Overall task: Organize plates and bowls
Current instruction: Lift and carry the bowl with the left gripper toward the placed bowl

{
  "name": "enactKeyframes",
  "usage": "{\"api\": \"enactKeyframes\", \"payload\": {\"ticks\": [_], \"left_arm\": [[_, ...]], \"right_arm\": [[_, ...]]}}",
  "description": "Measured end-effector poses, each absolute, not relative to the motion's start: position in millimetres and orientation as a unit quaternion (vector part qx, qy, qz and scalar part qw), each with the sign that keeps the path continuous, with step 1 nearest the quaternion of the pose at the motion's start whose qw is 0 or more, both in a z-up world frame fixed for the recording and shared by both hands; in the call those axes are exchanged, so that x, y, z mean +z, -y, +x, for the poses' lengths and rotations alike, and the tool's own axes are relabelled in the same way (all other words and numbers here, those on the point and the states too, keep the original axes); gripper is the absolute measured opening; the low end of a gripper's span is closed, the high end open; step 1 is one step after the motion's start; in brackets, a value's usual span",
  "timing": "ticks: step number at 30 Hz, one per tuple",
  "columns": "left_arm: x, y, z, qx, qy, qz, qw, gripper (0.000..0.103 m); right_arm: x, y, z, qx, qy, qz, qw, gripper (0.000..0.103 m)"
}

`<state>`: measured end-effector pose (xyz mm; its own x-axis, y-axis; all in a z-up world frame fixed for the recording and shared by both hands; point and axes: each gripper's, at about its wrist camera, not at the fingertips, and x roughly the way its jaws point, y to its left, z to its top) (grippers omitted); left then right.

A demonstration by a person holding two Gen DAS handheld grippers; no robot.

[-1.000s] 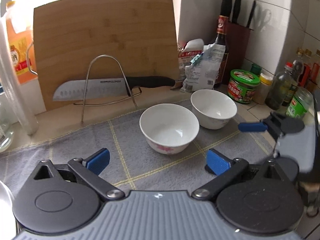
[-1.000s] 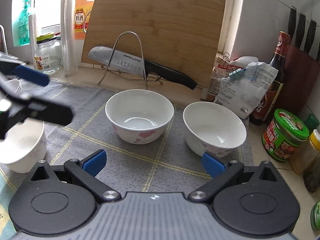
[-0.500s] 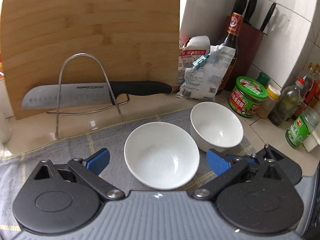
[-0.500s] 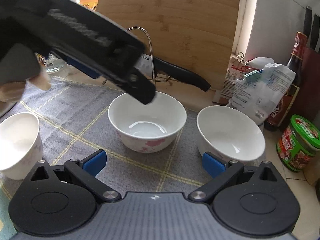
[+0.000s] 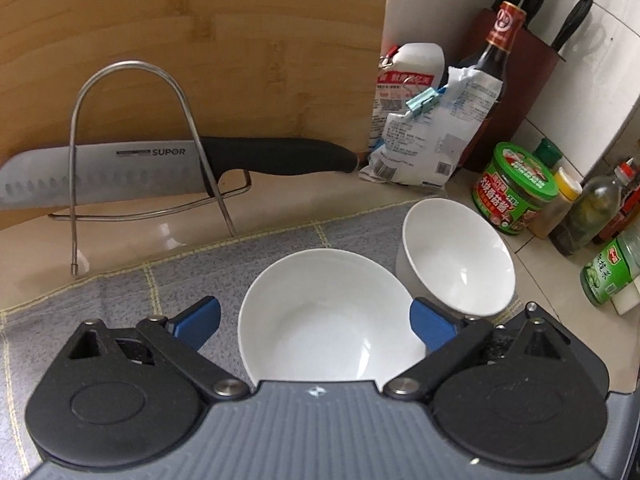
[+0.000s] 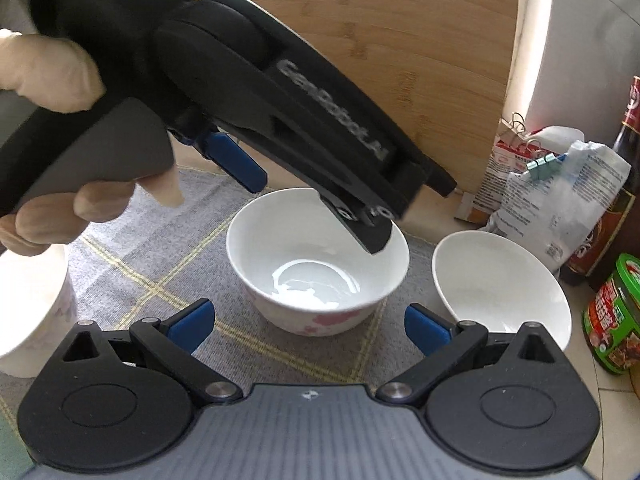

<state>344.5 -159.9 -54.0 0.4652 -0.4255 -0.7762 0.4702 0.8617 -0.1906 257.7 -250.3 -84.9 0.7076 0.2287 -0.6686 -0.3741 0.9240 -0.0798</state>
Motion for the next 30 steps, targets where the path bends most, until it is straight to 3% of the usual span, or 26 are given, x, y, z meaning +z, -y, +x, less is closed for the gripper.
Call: {"api": "enactKeyframes", "payload": {"ticks": [4, 10, 16, 20, 30], "left_arm": [[-58, 162, 350, -0.27, -0.452, 0.023, 0.85, 0.092], [-62, 167, 355, -0.276, -0.455, 0.026, 0.846, 0.091], [-63, 168, 357, -0.281, -0.458, 0.024, 0.843, 0.091], [-63, 168, 357, -0.283, -0.46, 0.026, 0.841, 0.086], [-62, 167, 355, -0.286, -0.461, 0.027, 0.84, 0.086]], "right_arm": [[-87, 248, 263, 0.164, -0.343, -0.109, 0.918, 0.102], [-87, 250, 270, 0.167, -0.341, -0.107, 0.919, 0.101], [-89, 251, 276, 0.171, -0.344, -0.104, 0.917, 0.092], [-89, 254, 277, 0.171, -0.344, -0.099, 0.918, 0.089], [-87, 253, 274, 0.171, -0.348, -0.1, 0.916, 0.089]]}}
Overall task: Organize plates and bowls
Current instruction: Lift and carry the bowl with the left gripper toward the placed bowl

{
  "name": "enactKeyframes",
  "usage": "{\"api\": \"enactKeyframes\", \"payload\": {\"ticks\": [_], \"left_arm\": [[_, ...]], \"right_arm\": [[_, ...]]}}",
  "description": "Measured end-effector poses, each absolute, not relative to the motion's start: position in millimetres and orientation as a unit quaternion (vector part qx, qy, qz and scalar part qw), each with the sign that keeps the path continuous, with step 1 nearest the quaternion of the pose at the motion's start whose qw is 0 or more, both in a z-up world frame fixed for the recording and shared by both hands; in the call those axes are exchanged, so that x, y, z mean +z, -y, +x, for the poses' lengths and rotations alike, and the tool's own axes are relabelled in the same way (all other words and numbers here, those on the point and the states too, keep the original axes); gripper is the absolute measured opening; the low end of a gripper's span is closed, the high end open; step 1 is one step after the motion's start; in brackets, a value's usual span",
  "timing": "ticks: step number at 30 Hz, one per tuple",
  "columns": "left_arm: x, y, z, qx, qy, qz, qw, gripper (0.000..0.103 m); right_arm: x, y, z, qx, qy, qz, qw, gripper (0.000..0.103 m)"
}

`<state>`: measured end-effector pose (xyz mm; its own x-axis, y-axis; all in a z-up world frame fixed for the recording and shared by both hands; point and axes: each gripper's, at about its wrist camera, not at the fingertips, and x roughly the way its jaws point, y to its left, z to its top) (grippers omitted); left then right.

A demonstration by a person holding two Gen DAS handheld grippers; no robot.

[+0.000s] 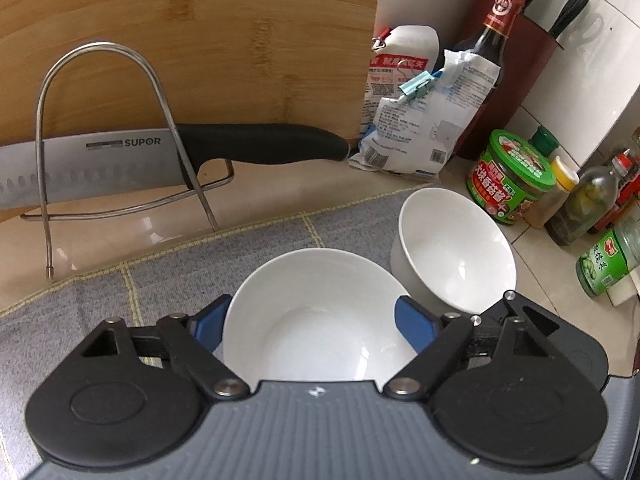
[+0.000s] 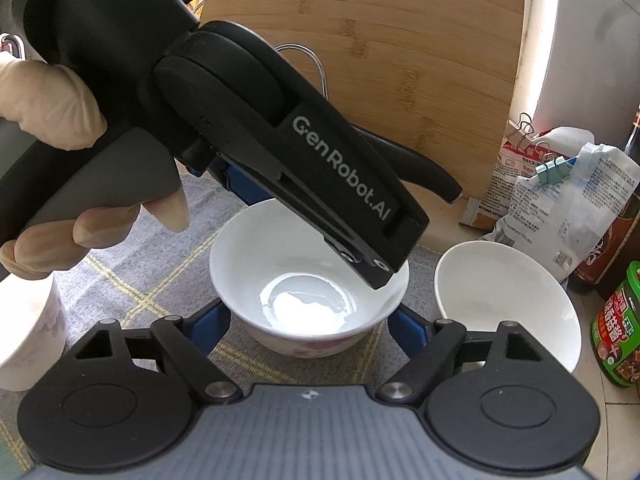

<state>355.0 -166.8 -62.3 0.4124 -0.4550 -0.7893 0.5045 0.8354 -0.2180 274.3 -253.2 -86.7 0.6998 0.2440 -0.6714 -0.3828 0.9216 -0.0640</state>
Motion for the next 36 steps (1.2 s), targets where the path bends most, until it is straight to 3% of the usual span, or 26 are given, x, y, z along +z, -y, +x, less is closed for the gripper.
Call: {"api": "enactKeyframes", "payload": {"ticks": [36], "left_arm": [[-5, 94, 251, -0.23, -0.432, 0.005, 0.872, 0.086]], "right_arm": [[-24, 217, 209, 0.284, -0.327, -0.117, 0.894, 0.089]]}}
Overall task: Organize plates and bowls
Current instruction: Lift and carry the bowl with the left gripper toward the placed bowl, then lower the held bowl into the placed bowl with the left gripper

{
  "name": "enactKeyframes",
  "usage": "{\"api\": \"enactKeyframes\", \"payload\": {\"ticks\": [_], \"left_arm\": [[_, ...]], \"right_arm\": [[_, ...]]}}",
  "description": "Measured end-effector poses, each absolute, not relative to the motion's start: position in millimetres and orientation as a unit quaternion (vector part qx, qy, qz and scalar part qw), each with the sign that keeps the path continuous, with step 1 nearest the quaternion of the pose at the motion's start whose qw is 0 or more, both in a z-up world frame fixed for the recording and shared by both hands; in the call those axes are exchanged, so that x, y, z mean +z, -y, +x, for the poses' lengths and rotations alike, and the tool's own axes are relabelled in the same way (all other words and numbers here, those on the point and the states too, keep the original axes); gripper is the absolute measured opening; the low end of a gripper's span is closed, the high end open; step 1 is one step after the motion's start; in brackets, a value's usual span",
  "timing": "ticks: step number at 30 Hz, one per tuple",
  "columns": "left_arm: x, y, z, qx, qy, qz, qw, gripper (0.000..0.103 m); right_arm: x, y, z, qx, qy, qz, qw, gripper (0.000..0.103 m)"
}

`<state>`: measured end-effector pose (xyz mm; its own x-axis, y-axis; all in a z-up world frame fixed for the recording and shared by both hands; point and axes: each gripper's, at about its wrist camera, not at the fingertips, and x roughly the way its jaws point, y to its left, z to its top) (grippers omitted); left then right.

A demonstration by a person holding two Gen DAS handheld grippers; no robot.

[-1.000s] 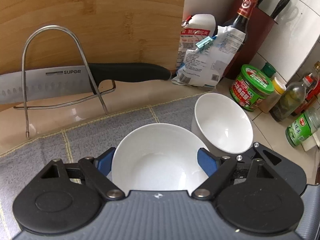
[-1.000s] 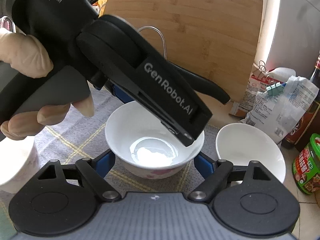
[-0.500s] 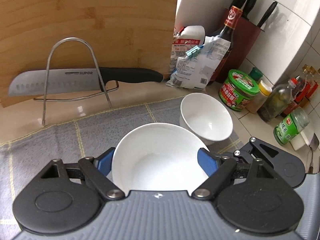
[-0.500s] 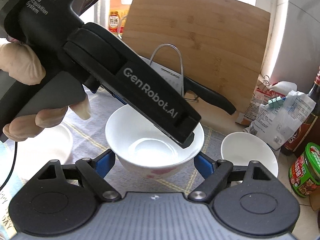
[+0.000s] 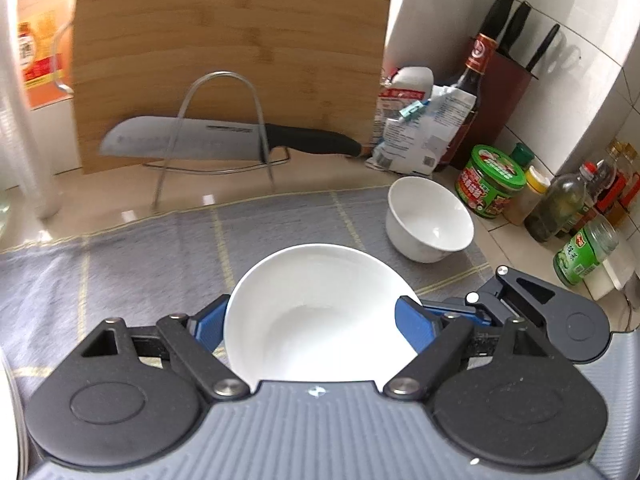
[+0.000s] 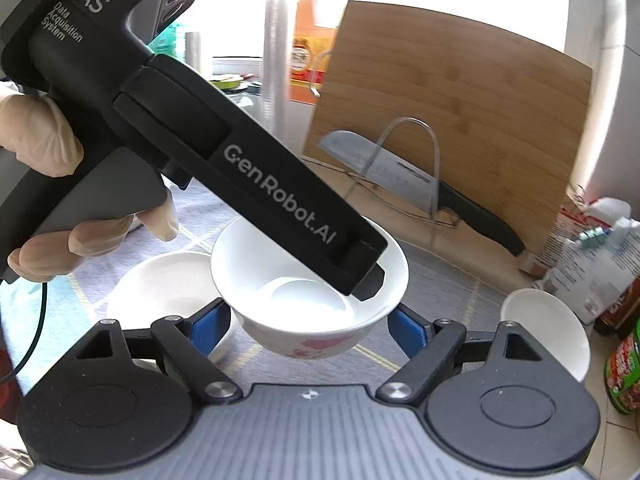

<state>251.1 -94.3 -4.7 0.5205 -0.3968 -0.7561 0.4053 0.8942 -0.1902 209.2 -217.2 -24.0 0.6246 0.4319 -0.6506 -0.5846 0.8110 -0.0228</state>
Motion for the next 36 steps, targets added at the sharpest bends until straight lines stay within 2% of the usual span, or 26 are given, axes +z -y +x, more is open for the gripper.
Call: {"api": "enactKeyframes", "payload": {"ticks": [16, 36], "left_arm": [[-5, 36, 218, -0.174, -0.434, -0.021, 0.884, 0.086], [-25, 18, 212, -0.167, -0.453, -0.032, 0.875, 0.086]], "right_arm": [[-22, 171, 189, 0.349, -0.322, -0.134, 0.87, 0.089], [-41, 150, 191, 0.364, -0.35, -0.139, 0.852, 0.089]]}}
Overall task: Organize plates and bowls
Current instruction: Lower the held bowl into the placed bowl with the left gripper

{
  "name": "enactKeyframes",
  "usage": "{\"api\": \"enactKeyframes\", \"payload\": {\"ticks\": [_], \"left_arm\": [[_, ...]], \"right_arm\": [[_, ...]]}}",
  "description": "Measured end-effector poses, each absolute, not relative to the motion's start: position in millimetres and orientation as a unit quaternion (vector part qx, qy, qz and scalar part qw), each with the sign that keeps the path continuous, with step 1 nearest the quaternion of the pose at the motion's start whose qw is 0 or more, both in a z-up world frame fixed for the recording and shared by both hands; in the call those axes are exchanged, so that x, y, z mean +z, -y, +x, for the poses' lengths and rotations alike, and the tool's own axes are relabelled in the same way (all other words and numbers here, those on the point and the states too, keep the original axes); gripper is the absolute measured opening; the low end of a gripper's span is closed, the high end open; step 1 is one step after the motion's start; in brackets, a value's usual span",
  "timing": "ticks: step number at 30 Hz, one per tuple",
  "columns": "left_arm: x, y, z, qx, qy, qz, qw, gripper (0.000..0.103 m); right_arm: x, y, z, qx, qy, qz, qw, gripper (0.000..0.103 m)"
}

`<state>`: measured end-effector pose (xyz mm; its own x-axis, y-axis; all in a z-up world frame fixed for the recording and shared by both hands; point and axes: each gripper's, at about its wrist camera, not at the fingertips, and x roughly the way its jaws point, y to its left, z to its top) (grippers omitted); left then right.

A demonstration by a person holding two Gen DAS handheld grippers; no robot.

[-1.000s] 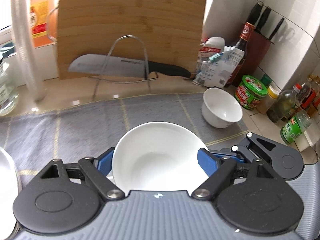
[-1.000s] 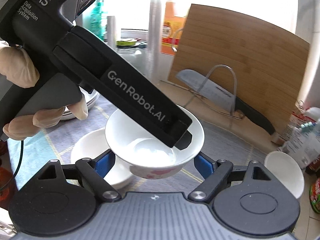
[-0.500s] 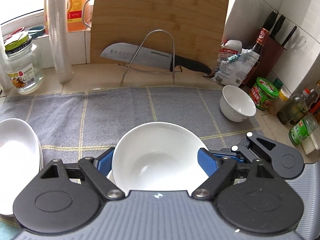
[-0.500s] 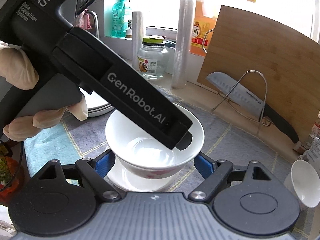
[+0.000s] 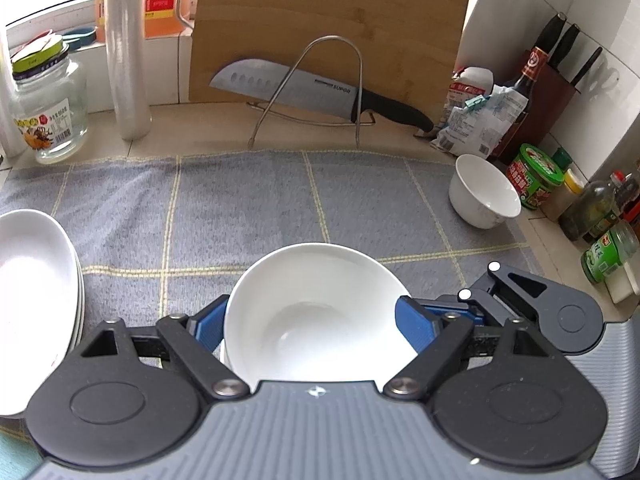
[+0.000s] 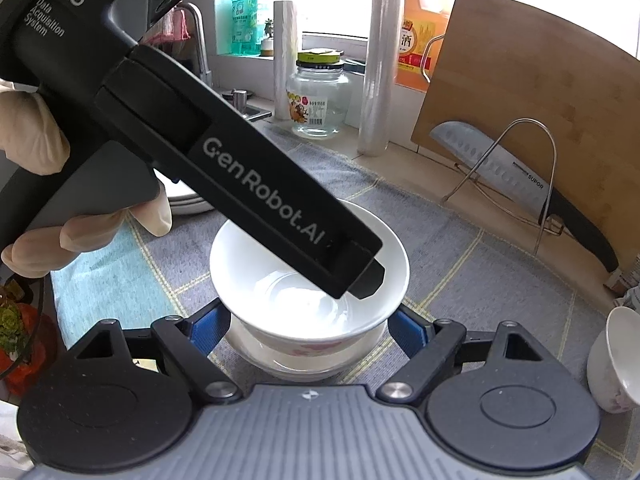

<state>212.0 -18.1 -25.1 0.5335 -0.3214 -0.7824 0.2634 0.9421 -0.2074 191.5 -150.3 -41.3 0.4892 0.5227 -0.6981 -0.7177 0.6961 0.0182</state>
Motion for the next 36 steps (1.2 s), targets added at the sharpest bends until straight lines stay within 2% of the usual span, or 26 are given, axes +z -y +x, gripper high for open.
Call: {"api": "enactKeyframes", "payload": {"ticks": [32, 36], "left_arm": [[-38, 14, 216, -0.17, -0.463, -0.028, 0.869, 0.086], [-39, 14, 215, -0.169, -0.46, -0.026, 0.871, 0.087]], "right_arm": [[-49, 145, 195, 0.366, -0.363, -0.145, 0.844, 0.089], [-49, 145, 196, 0.367, -0.365, -0.146, 0.843, 0.096]]}}
